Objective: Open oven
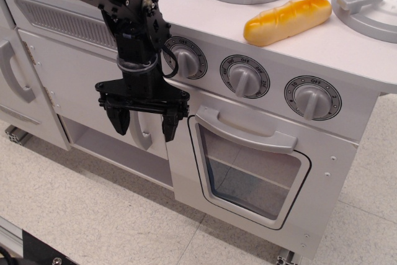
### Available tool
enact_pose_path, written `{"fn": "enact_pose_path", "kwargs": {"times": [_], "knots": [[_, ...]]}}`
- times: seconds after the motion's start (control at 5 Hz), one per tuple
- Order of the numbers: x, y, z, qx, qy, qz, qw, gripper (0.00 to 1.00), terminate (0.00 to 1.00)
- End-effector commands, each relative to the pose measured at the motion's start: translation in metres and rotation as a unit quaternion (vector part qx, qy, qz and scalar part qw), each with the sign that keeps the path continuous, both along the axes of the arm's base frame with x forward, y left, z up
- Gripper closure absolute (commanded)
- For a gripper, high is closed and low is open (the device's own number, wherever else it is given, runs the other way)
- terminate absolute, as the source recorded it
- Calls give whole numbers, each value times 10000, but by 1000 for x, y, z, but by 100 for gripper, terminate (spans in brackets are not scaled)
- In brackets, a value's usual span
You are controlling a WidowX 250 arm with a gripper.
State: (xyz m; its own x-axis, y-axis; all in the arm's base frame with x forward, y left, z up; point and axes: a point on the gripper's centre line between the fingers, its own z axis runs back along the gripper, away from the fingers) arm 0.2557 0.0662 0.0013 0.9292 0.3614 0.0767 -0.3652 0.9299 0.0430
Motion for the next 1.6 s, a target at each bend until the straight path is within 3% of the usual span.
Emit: {"fn": "enact_pose_path", "kwargs": {"times": [0.0, 0.2, 0.4, 0.6, 0.8, 1.0, 1.2, 1.4], "knots": [[0, 0, 0, 0, 0, 0, 10000, 0, 0], [-10, -6, 9, -395, -261, 511, 9976, 0, 0], [-14, -7, 29, -571, -484, 876, 9933, 0, 0], [-11, -10, 37, -696, -688, 1764, 9794, 0, 0], [-1, -12, 35, -707, -1133, 2762, 9518, 0, 0], [13, -14, 34, -990, -1229, 3416, 9265, 0, 0], [22, -19, 32, -1396, -1228, 3681, 9110, 0, 0], [27, -29, 24, -1573, -1309, 3660, 9078, 0, 0]]}}
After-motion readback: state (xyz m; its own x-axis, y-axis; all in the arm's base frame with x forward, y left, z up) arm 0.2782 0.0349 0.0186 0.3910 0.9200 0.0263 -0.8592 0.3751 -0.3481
